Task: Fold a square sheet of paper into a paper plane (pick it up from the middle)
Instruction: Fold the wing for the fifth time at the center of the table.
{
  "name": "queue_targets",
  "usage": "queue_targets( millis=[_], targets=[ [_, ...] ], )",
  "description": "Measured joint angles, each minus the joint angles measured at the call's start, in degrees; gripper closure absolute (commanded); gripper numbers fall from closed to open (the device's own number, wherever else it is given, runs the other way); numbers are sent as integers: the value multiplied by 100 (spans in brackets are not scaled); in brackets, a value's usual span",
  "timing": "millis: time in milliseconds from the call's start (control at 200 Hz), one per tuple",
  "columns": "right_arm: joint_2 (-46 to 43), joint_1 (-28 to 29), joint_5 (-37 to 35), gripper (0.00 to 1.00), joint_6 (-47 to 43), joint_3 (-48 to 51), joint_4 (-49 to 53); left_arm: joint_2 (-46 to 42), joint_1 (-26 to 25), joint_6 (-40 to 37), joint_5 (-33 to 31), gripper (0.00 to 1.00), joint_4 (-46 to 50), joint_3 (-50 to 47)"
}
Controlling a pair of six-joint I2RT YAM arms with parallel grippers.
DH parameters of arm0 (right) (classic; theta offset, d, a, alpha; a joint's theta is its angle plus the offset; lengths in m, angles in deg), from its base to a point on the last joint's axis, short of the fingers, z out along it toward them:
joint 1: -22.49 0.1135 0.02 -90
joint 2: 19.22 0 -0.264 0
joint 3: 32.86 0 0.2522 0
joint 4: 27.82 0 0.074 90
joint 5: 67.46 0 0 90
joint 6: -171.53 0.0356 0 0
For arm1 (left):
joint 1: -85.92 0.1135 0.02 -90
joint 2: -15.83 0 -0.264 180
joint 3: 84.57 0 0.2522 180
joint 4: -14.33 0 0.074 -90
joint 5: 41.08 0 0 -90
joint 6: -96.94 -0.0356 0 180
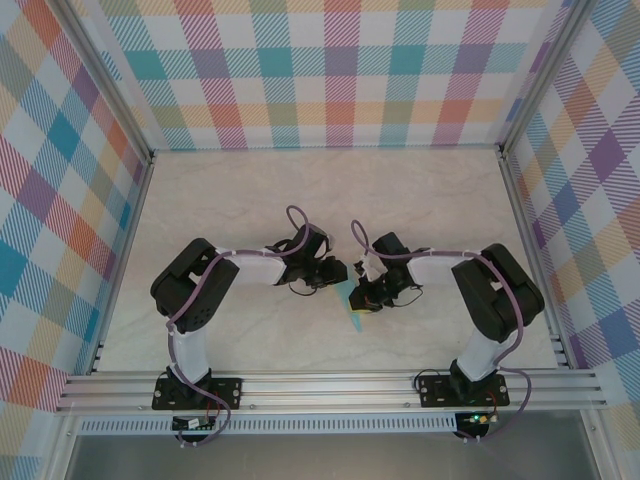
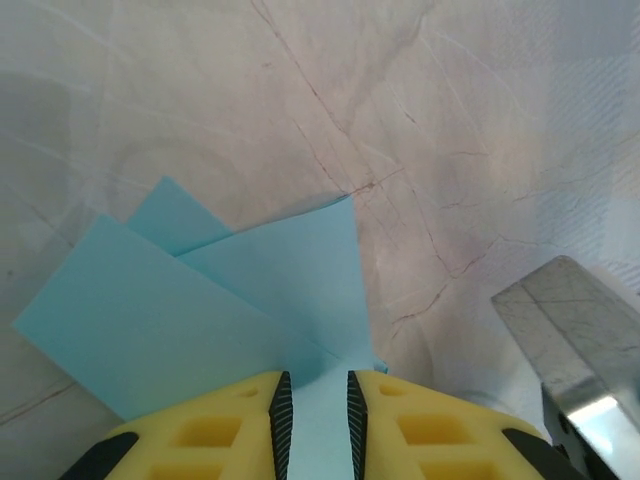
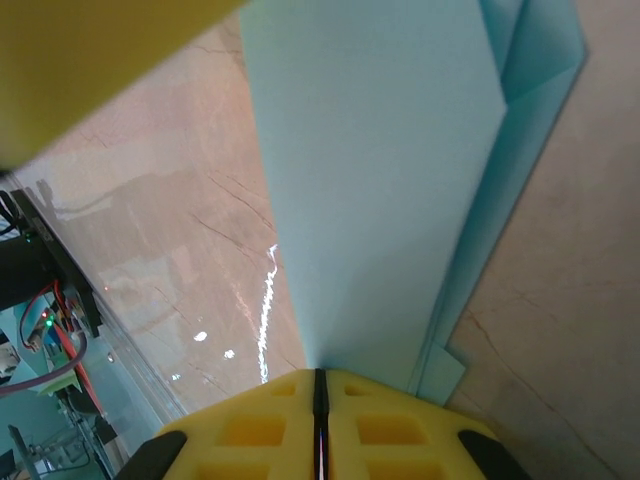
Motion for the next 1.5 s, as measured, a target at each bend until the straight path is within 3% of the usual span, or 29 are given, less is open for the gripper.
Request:
queue_targets(
  millis=[290,655,905,1500],
  targets=[
    [-492,254,-144,89,487,-28,-199,11,0,0,-20,77,72,42],
    [210,483,-577,90,824,-284,-365,17,0,0,-20,77,85,48],
    [229,466,-404,88,885,-140,-603,31,0,0,-22,78,87,52],
    [-1019,472,-361,87,903,1119,-610,37,0,-2,-50,78,155,85]
  ],
)
